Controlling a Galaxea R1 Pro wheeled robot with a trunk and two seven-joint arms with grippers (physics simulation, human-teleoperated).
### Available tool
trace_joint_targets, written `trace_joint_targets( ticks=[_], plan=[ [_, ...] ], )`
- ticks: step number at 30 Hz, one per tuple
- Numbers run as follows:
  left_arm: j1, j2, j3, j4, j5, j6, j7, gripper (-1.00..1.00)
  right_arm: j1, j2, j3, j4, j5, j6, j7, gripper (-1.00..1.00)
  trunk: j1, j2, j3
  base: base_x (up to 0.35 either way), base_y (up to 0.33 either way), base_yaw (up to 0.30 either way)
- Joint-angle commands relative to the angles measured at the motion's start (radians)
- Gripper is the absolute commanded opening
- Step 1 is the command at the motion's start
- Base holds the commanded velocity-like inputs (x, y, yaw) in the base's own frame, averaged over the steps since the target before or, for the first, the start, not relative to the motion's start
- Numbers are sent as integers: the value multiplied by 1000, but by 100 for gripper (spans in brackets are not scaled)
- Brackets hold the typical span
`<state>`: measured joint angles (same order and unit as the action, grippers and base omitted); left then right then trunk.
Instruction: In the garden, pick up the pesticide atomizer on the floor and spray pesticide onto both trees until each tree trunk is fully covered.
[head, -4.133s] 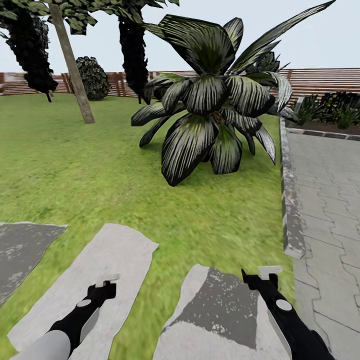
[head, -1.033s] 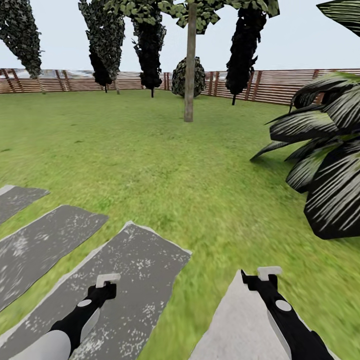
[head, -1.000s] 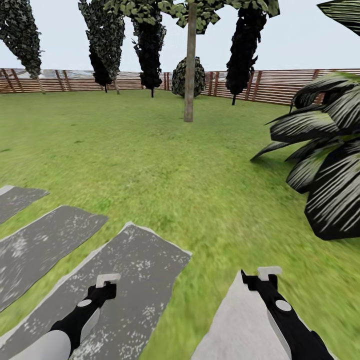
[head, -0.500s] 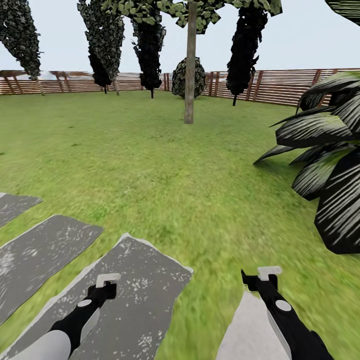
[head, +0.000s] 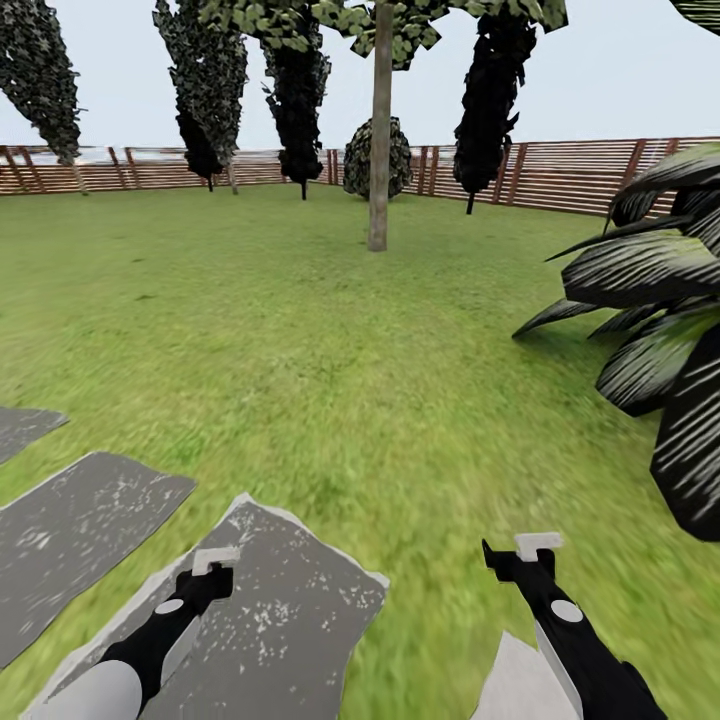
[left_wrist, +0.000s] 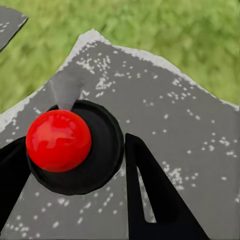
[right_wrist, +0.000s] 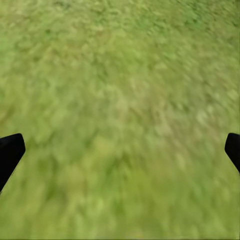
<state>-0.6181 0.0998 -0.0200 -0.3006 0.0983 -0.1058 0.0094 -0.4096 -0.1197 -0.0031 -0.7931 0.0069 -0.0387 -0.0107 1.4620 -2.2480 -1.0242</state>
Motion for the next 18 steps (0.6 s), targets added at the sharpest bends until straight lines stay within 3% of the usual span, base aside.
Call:
trace_joint_targets(
  ticks=[1,18],
  plan=[
    [0,0,0,0,0,0,0,-100,0,0,0,0,0,0,0,100,0,0,0,338,0,0],
    [0,1,3,-1,0,3,0,-100,0,0,-2,-2,-3,-3,-5,100,0,0,0,338,15,0]
  ],
)
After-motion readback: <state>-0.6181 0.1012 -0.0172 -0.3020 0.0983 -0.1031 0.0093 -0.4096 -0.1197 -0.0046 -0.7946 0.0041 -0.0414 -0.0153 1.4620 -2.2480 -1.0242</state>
